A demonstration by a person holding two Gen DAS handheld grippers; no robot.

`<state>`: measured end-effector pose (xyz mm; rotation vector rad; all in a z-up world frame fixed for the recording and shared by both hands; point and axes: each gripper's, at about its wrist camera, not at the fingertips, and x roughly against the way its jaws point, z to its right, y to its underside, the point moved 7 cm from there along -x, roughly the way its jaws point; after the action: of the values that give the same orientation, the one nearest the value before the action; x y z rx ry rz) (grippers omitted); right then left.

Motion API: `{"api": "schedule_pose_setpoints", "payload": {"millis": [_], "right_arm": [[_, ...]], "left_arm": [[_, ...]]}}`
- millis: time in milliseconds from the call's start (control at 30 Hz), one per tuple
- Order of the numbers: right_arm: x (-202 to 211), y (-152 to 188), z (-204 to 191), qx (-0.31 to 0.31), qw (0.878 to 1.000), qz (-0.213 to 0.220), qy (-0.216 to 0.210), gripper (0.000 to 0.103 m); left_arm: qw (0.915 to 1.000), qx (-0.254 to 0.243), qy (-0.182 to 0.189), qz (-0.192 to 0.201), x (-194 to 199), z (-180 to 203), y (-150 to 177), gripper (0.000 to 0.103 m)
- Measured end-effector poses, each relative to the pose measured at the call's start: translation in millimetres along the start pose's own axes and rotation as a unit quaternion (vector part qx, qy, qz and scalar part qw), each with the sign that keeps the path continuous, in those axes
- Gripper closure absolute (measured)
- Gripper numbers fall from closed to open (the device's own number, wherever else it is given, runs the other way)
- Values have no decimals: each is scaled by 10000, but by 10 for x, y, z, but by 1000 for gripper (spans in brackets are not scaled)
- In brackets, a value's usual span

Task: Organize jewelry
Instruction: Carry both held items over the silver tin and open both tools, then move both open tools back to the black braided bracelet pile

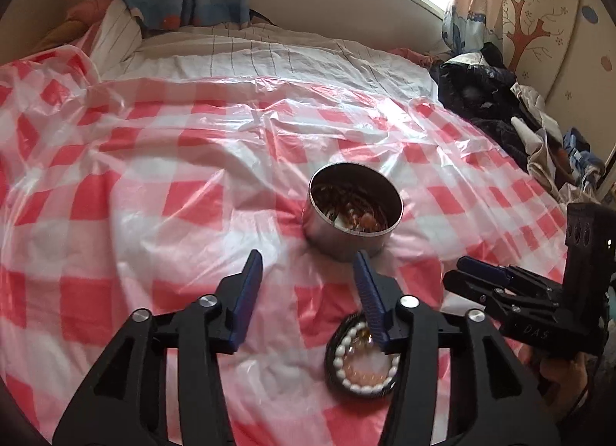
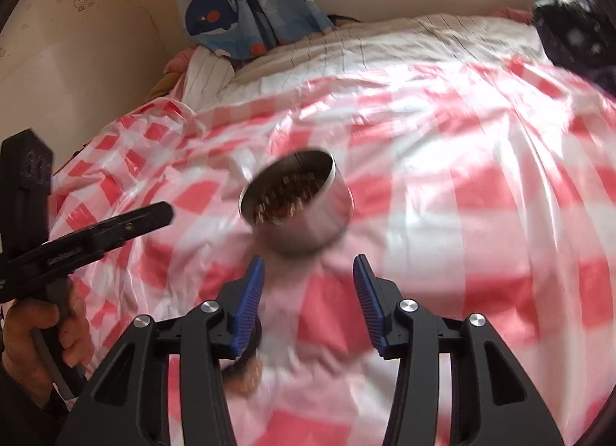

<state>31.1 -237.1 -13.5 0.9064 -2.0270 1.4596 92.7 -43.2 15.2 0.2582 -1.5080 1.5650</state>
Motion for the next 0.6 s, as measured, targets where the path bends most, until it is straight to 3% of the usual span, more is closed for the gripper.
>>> {"api": "schedule_pose_setpoints", "payload": {"millis": [67,167,267,333,600], "right_arm": [[40,146,45,-127,9999,-66,60,46],[16,322,54,-277,9994,-207,42,45],[-118,413,37,-379,9985,-400,4,40],[-180,433,25,-453,9980,-431,25,40],[-220,405,-20,-431,9982,-420,8,32]], "left_arm": [[9997,-133,-202,31,86,13,158,45],[9988,-102,-459,121,140,-40,328,28],[9988,172,-456,-102,25,-137,396,27],[9989,202,-431,-53,8,-115,371,27],[9952,-679,-705,-8,-14,178,329,24]]}}
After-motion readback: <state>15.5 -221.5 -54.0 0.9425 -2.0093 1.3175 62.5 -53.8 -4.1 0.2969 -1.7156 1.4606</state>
